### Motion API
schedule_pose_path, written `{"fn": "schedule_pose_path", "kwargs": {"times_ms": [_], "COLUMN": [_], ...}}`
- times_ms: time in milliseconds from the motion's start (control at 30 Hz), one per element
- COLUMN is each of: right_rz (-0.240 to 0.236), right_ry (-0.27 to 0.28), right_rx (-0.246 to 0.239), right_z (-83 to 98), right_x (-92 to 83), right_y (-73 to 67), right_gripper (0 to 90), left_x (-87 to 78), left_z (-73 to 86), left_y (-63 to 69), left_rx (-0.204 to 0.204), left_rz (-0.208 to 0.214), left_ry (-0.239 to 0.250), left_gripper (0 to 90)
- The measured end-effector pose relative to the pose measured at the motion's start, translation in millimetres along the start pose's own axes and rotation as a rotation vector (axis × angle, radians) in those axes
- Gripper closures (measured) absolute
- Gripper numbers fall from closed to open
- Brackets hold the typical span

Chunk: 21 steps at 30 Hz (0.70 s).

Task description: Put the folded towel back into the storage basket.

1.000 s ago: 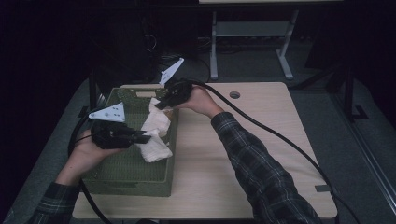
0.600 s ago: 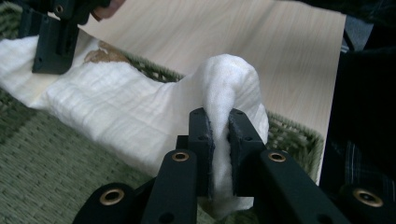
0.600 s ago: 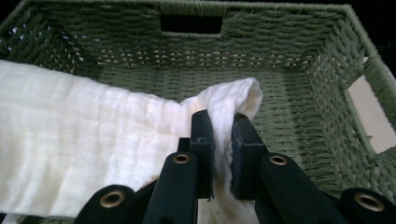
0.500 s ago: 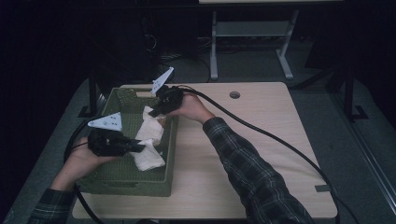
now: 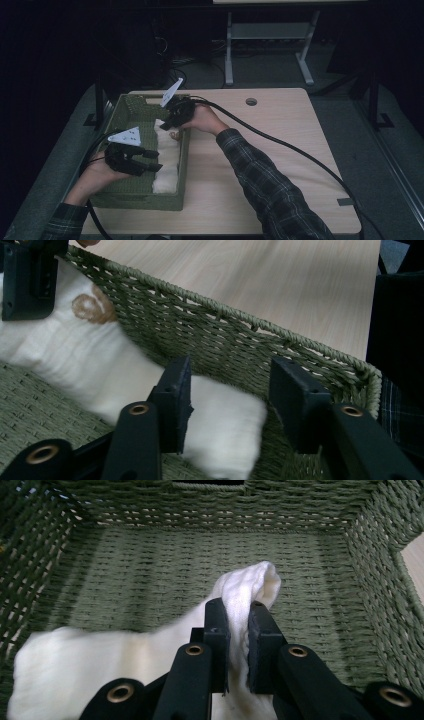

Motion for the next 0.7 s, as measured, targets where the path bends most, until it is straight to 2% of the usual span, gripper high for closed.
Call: {"fn": "schedule_pose_path", "kwargs": {"times_ms": [133, 300, 500, 700], "right_rz": [0.011, 0.027, 0.063, 0.084], "right_ry": [0.003, -0.004, 0.010, -0.007], "right_rx": [0.003, 0.012, 0.037, 0.059], "right_z": [-1.3, 0.0, -1.8, 4.8], "right_x": [-3.0, -5.4, -10.7, -3.0], "right_y": [3.5, 9.5, 24.0, 39.4], "right_gripper": [81.5, 81.5, 81.5, 80.1], "left_x": [1.7, 3.7, 5.1, 5.6], "left_z": [-1.9, -4.8, -7.7, -8.1], "left_y": [-0.7, -1.2, -0.4, 1.2], "left_rx": [0.000, 0.004, 0.000, 0.000], "left_rz": [-0.011, -0.010, -0.002, 0.003], "left_ry": [0.018, 0.037, 0.057, 0.057], "left_gripper": [43.7, 42.8, 42.4, 42.3]}}
Point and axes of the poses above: each handheld gripper's, and its own axes: x roughly forward along the jaws, z roughly out of its underside, y roughly to its right, the point moved 3 cm from there along x, roughly forward along the jaws, and after that the axes turned 4 degrees about x, right-handed, at the moved point
